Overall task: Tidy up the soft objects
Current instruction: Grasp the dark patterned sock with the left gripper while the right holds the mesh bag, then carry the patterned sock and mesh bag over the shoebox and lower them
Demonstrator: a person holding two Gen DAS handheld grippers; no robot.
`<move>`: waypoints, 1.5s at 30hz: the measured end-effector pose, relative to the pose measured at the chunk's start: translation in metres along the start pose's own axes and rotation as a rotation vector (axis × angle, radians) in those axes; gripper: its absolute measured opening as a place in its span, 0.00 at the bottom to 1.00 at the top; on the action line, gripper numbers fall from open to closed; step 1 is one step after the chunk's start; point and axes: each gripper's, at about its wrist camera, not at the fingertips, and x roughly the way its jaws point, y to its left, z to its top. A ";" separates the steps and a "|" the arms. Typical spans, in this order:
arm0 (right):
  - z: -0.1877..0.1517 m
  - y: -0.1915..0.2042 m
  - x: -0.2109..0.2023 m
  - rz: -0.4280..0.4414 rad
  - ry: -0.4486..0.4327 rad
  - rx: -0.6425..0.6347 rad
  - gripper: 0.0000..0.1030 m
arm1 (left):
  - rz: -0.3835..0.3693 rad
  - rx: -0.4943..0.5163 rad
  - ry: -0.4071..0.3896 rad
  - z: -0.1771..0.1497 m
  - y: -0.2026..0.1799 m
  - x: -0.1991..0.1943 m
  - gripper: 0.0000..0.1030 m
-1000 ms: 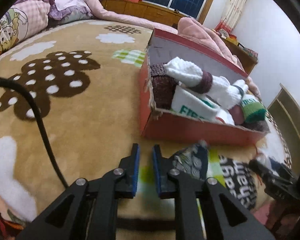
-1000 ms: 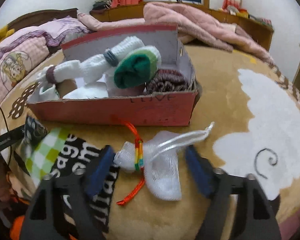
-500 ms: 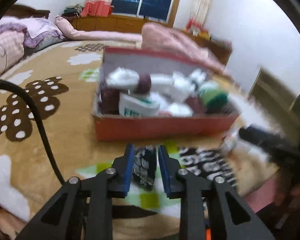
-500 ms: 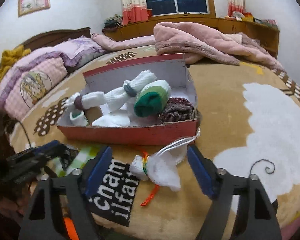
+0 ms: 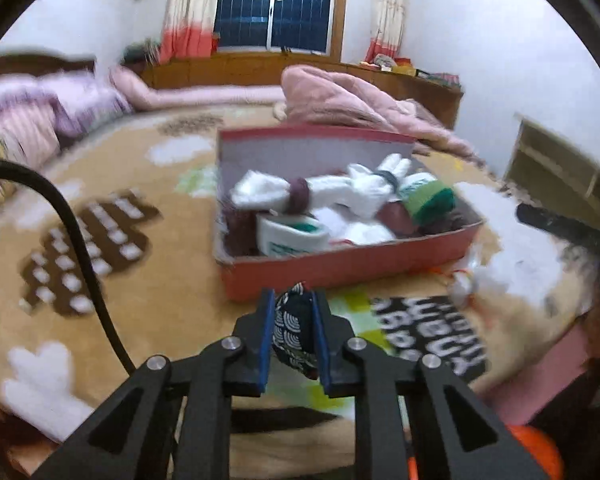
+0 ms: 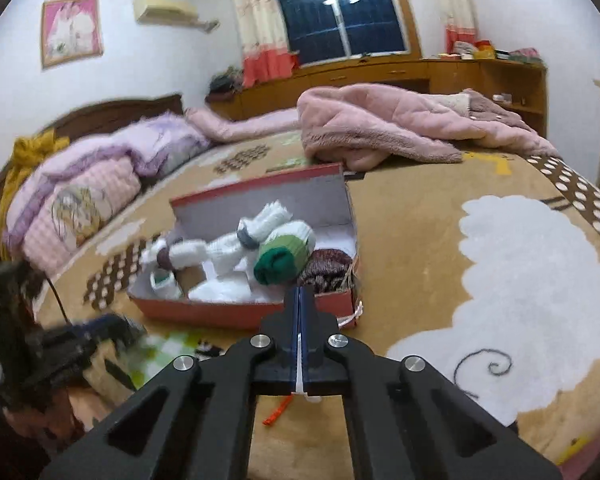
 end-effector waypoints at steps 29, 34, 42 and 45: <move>-0.045 0.042 0.081 -0.152 0.269 -0.186 0.31 | 0.028 -0.134 0.100 -0.003 0.026 0.030 0.25; -0.046 0.051 0.083 -0.171 0.238 -0.228 0.19 | 0.085 -0.085 0.067 -0.004 0.017 0.039 0.22; -0.030 0.054 0.047 -0.061 0.177 -0.138 0.19 | -0.029 -0.207 0.050 0.003 0.023 0.014 0.19; -0.022 0.065 0.020 -0.035 0.122 -0.144 0.19 | -0.006 -0.146 -0.016 0.010 0.010 -0.010 0.20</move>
